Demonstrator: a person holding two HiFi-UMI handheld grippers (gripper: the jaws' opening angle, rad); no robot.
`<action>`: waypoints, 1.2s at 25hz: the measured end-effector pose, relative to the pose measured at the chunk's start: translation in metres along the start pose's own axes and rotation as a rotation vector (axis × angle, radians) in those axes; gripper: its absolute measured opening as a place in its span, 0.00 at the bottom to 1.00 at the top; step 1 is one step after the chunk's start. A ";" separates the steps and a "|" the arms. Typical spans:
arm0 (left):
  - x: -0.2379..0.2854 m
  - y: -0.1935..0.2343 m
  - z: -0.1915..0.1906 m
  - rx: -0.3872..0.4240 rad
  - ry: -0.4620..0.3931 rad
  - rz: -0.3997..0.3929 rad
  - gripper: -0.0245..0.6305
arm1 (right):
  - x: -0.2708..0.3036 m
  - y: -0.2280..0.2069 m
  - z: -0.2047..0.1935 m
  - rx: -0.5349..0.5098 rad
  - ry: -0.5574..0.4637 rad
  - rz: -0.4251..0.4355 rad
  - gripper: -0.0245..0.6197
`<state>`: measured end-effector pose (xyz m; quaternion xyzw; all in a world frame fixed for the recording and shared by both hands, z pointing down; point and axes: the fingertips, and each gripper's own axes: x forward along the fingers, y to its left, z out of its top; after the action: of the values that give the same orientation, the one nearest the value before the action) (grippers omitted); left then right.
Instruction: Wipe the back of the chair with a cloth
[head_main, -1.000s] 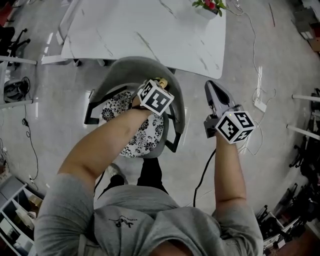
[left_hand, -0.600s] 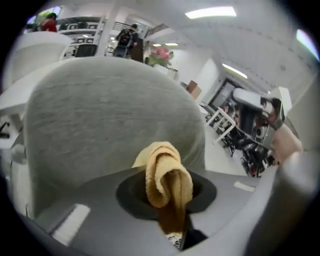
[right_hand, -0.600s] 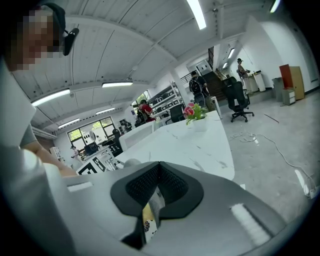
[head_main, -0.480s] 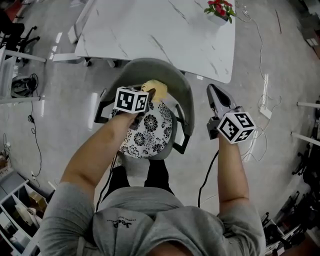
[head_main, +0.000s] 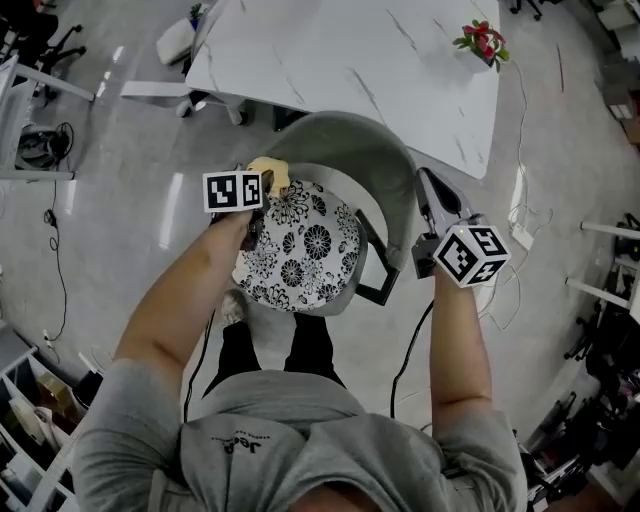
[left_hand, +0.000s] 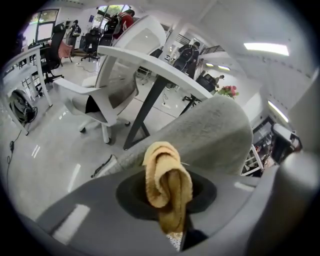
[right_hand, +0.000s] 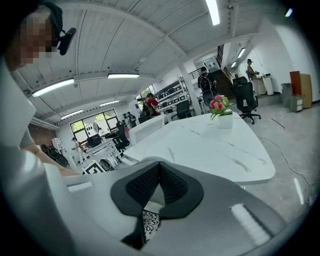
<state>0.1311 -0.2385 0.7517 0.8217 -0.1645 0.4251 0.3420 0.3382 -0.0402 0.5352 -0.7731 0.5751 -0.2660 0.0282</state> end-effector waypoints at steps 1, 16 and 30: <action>0.003 0.002 0.002 0.000 0.000 0.004 0.23 | 0.001 0.004 0.000 -0.002 -0.002 0.000 0.04; 0.055 -0.040 0.035 0.150 0.033 0.037 0.23 | -0.023 -0.052 -0.008 0.027 -0.016 -0.083 0.04; 0.113 -0.186 0.012 0.577 0.155 -0.036 0.23 | -0.086 -0.126 0.011 0.046 -0.084 -0.167 0.04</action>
<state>0.3082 -0.1126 0.7599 0.8530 0.0045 0.5094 0.1132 0.4366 0.0771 0.5376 -0.8279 0.5008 -0.2478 0.0478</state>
